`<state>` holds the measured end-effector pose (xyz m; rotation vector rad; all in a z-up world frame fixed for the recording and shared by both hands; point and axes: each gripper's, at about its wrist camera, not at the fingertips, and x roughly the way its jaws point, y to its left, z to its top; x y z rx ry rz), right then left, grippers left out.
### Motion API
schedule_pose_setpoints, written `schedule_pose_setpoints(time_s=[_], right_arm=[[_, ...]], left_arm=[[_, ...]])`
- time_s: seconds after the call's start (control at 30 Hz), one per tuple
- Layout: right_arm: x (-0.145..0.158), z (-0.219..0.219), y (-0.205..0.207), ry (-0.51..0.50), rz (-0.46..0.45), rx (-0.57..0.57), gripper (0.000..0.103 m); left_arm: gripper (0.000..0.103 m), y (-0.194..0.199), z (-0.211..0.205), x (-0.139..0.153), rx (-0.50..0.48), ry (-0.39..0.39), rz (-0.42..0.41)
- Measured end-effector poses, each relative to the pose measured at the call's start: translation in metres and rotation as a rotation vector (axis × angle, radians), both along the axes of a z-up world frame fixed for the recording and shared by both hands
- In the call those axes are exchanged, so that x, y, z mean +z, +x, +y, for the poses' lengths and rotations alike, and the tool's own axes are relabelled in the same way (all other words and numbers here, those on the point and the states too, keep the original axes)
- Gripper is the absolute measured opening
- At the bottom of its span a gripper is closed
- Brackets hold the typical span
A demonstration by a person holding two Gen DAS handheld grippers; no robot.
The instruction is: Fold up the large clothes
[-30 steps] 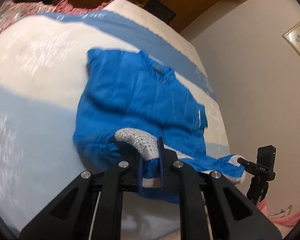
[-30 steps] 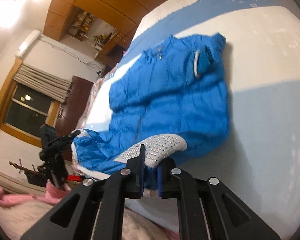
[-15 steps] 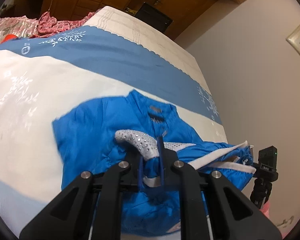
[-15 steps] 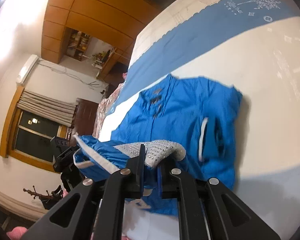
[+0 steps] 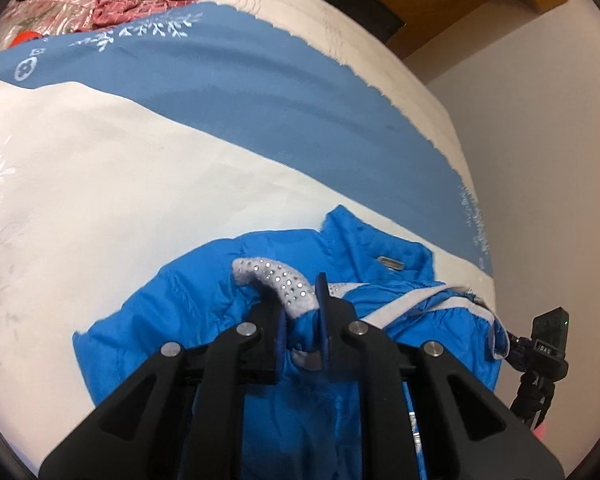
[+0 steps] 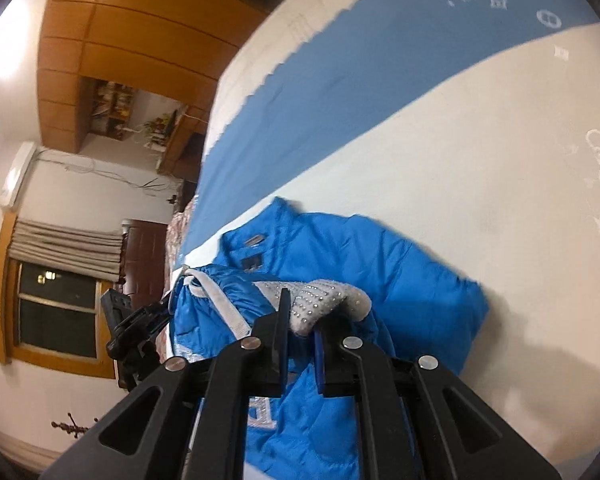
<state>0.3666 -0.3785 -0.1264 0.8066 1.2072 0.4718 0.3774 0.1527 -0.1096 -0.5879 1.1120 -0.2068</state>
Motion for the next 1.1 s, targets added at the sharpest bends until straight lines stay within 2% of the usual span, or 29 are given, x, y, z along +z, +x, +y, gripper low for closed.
schedule_pose_setpoints(time_s=[0.13, 0.2, 0.23, 0.3, 0.33, 0.37, 0.43, 0.53, 0.6, 0.67, 0.7, 0.73, 0.77, 0.8, 0.83, 0.87, 0.93, 1.0, 1.1], right_arm=[[-0.014, -0.006, 0.005, 0.032, 0.049, -0.021, 0.018], [-0.011, -0.008, 0.001, 0.063, 0.045, -0.012, 0.027], [-0.003, -0.009, -0.004, 0.063, 0.016, 0.005, 0.034], [0.014, -0.012, -0.013, 0.023, -0.039, 0.020, 0.046], [0.020, -0.014, -0.017, 0.013, -0.057, 0.025, 0.047], [0.027, -0.016, -0.021, 0.009, -0.077, 0.032, 0.047], [0.036, -0.016, -0.033, -0.012, -0.105, 0.051, 0.047], [0.037, -0.008, -0.047, -0.109, -0.111, 0.079, 0.047], [0.028, 0.002, -0.053, -0.173, -0.091, 0.096, 0.048], [0.016, 0.009, -0.054, -0.217, -0.062, 0.109, 0.050], [0.010, 0.014, -0.054, -0.234, -0.048, 0.113, 0.050], [0.007, 0.017, -0.055, -0.245, -0.050, 0.120, 0.049], [0.005, 0.023, -0.055, -0.276, -0.061, 0.127, 0.046], [0.006, 0.026, -0.055, -0.321, -0.077, 0.126, 0.035], [0.009, 0.029, -0.058, -0.352, -0.090, 0.126, 0.020], [0.011, 0.031, -0.057, -0.367, -0.101, 0.123, 0.015], [0.020, 0.027, -0.056, -0.342, -0.122, 0.106, 0.004], [0.033, 0.020, -0.052, -0.327, -0.154, 0.077, 0.002], [0.044, 0.009, -0.041, -0.336, -0.155, 0.017, 0.001]], left_arm=[[0.016, 0.007, 0.010, -0.011, 0.017, -0.074, 0.056], [0.021, -0.001, 0.017, -0.003, 0.003, -0.139, 0.051], [0.027, -0.004, 0.018, 0.002, -0.013, -0.152, 0.041], [0.046, -0.018, 0.022, 0.018, -0.052, -0.166, 0.004], [0.058, -0.024, 0.024, 0.025, -0.061, -0.164, -0.015], [0.060, -0.031, 0.025, 0.032, -0.068, -0.153, -0.035], [0.060, -0.050, 0.029, 0.043, -0.077, -0.099, -0.069], [0.060, -0.073, 0.023, 0.042, -0.081, 0.096, -0.064], [0.060, -0.085, 0.013, 0.031, -0.109, 0.173, -0.040], [0.061, -0.093, 0.005, 0.024, -0.130, 0.211, -0.032], [0.061, -0.097, -0.003, 0.020, -0.136, 0.266, -0.033], [0.059, -0.099, -0.008, 0.019, -0.139, 0.303, -0.031], [0.051, -0.100, -0.014, 0.016, -0.139, 0.351, -0.024], [0.043, -0.099, -0.017, 0.015, -0.140, 0.366, -0.022], [0.026, -0.099, -0.021, 0.014, -0.145, 0.378, -0.023], [0.017, -0.099, -0.023, 0.015, -0.139, 0.385, -0.030], [0.009, -0.096, -0.022, 0.023, -0.117, 0.362, -0.062], [0.008, -0.090, -0.014, 0.037, -0.064, 0.324, -0.094], [0.008, -0.080, -0.011, 0.047, -0.021, 0.326, -0.126]])
